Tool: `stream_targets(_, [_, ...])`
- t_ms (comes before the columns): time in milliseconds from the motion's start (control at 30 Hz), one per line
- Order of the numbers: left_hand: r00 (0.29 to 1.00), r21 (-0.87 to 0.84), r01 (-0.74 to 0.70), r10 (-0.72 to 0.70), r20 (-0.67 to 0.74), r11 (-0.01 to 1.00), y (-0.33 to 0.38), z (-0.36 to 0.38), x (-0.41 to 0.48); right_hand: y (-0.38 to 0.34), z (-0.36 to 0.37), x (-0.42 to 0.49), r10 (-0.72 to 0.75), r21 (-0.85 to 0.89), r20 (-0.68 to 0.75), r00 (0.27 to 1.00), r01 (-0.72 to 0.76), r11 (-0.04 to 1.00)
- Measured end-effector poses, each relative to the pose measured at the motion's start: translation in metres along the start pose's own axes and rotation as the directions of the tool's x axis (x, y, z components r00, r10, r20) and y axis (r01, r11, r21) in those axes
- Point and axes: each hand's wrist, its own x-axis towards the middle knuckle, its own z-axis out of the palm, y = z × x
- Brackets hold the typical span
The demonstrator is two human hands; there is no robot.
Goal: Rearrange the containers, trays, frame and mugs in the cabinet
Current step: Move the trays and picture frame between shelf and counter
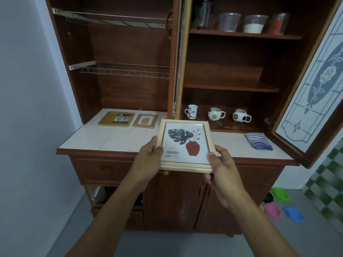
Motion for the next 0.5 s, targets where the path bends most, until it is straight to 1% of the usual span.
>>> stream_targets(233, [1.0, -0.017, 0.007, -0.007, 0.004, 1.0, -0.011, -0.043, 0.006, 0.012, 0.044, 0.001, 0.015, 0.009, -0.013, 1.0, -0.015, 1.0])
stream_targets(500, [1.0, 0.037, 0.002, -0.003, 0.029, 0.999, -0.028, -0.127, 0.02, 0.04, 0.128, -0.004, -0.003, 0.043, -0.041, 0.999, 0.005, 0.999])
